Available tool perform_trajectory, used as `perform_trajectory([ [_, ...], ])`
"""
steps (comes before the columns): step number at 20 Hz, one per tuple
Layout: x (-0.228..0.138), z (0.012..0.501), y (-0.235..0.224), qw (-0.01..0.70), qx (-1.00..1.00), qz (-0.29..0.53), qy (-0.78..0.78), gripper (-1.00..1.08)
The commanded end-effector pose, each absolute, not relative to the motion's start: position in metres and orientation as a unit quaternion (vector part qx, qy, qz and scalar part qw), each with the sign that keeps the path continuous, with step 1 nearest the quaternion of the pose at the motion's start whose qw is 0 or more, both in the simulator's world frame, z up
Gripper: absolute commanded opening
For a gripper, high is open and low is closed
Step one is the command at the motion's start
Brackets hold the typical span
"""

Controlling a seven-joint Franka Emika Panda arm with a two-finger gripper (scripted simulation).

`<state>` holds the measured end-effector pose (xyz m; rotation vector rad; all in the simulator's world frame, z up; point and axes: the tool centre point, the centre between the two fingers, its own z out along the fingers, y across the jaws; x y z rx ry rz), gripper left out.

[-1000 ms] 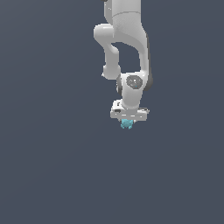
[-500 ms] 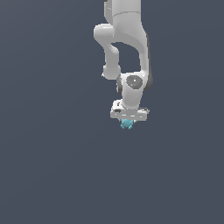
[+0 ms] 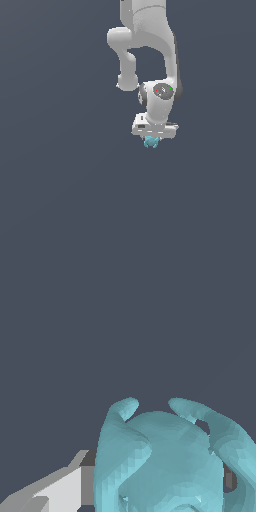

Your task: Pick up the object and move it to a goal position.

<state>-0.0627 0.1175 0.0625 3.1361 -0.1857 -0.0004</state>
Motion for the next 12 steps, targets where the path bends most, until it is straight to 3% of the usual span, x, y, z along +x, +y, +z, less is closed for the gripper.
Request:
perform_trajectory([
  [1, -0.056, 0.073, 0.131, 0.0, 0.998, 0.0, -0.059, -1.0],
  [12, -0.014, 0.129, 0.204, 0.0, 0.998, 0.0, -0.059, -1.0],
])
